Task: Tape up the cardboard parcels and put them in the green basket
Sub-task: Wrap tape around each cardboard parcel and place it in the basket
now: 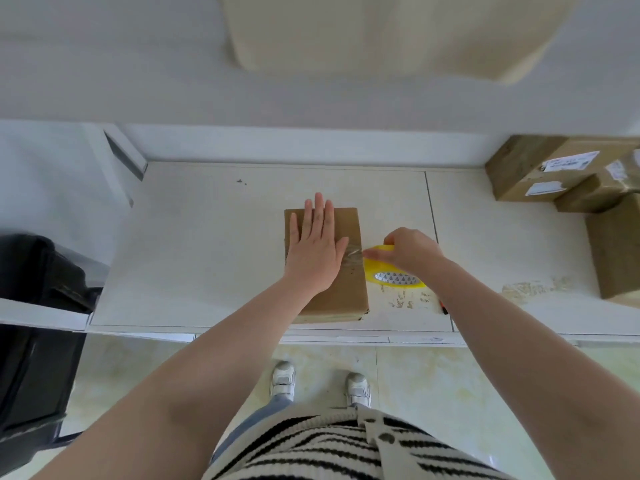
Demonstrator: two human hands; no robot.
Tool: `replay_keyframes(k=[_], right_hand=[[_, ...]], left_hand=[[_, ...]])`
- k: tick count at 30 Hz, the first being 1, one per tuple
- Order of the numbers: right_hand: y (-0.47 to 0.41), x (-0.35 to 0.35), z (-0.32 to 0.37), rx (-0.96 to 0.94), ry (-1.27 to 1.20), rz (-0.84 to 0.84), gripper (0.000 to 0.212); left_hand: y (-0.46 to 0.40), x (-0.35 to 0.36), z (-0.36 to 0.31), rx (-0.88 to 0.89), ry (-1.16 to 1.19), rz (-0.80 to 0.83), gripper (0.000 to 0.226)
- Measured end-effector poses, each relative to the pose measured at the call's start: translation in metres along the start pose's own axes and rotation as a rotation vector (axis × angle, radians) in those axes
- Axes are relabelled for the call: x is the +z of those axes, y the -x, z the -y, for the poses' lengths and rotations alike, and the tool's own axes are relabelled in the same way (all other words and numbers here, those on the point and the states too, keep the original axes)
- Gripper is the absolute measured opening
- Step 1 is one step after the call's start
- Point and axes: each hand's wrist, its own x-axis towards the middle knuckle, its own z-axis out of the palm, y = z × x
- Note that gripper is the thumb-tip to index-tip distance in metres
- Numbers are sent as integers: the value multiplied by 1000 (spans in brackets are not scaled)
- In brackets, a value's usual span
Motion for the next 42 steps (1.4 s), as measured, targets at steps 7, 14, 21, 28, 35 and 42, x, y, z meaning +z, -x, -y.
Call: replay_keyframes(k=[7, 14, 21, 28, 35, 42], right_hand=[[3, 0, -1, 22, -23, 2, 55], [4, 0, 1, 31, -31, -1, 55], [5, 0, -1, 44, -23, 1, 57], [5, 2, -5, 52, -43, -12, 61], [8, 0, -17, 18, -199, 5, 60], [17, -9, -47, -140, -296, 71, 42]], left_hand=[[2, 7, -2, -10, -66, 13, 70], [2, -21, -5, 77, 138, -194, 55], [3, 0, -4, 93, -63, -2, 64], [7, 5, -12, 60, -74, 7, 66], [13, 0, -28, -299, 94, 50, 99], [10, 1, -26, -329, 97, 130, 124]])
